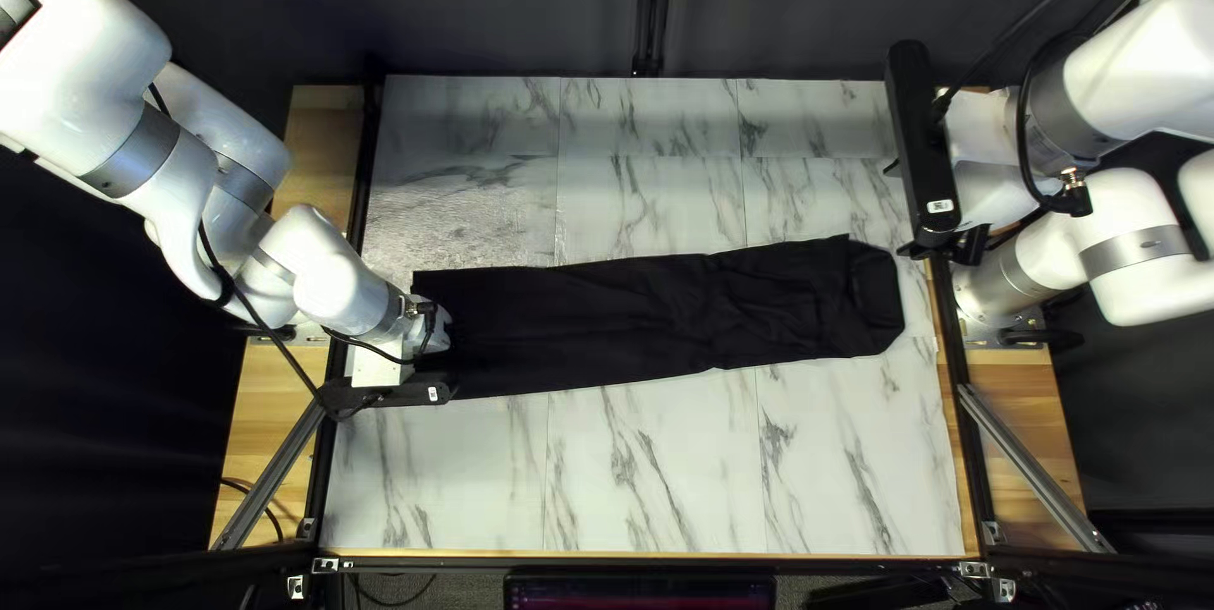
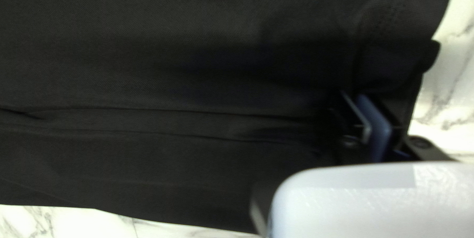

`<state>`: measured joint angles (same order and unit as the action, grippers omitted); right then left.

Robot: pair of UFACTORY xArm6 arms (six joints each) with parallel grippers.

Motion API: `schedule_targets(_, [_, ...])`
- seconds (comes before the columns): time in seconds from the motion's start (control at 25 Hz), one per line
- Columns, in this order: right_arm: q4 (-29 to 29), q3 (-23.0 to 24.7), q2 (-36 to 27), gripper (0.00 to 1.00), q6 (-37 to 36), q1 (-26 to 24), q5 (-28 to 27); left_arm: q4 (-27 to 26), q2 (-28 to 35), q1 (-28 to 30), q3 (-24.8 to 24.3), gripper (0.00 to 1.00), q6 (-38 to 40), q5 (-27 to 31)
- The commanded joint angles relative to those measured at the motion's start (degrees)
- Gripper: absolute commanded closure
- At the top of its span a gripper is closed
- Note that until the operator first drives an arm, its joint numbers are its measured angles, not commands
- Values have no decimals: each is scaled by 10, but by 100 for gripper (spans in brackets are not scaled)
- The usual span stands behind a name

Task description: Fold t-shirt

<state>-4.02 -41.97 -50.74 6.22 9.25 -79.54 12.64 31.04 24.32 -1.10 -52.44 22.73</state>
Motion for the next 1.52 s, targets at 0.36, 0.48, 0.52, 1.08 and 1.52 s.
schedule_targets(0.36, [0, 0, 0, 0, 0, 0, 0, 21, 8, 9, 64, 100, -1, 74])
schedule_targets(0.48, [0, 0, 0, 0, 0, 0, 0, 32, -17, -10, 79, 100, -16, 62])
schedule_targets(0.52, [0, 0, 0, 0, 0, 0, 0, 33, -21, -14, 82, 100, -21, 60])
schedule_targets(1.08, [0, 0, 0, 0, 0, 0, 0, 32, 9, 16, 76, 65, -9, 117])
schedule_targets(1.52, [0, 0, 0, 0, 0, 0, 0, 44, -15, 61, 66, 0, 30, 120])
